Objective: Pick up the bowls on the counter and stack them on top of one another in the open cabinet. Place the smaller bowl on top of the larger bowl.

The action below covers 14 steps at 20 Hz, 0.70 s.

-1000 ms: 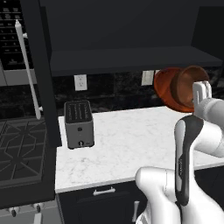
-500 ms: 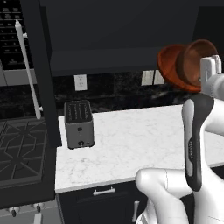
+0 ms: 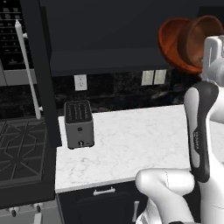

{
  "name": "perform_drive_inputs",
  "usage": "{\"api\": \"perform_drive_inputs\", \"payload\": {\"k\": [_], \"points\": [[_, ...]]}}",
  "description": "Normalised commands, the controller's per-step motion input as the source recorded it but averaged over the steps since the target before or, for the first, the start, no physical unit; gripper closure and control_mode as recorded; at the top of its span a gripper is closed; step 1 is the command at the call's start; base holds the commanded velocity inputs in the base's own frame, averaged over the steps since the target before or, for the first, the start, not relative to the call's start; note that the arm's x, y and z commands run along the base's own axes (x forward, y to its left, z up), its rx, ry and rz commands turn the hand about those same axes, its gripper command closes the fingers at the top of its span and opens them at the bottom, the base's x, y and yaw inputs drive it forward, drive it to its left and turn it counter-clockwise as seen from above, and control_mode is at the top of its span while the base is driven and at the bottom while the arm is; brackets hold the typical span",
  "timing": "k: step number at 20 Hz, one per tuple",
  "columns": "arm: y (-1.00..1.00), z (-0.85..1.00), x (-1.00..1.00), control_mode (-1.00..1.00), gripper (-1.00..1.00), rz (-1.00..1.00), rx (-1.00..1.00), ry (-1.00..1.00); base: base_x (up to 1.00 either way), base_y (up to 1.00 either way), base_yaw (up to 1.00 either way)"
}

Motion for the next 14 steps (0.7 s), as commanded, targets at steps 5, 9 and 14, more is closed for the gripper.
{"api": "perform_drive_inputs", "payload": {"k": [5, 9, 14], "points": [[0.15, 0.12, 0.58, -1.00, 1.00, 0.00, 0.00, -0.03, 0.00, 0.00, 0.00], [0.11, 0.00, 0.84, -1.00, 1.00, 0.00, 0.00, 0.11, 0.00, 0.00, 0.00], [0.00, -0.06, 0.62, -1.00, 1.00, 0.02, 0.00, 0.13, 0.00, 0.00, 0.00]]}}
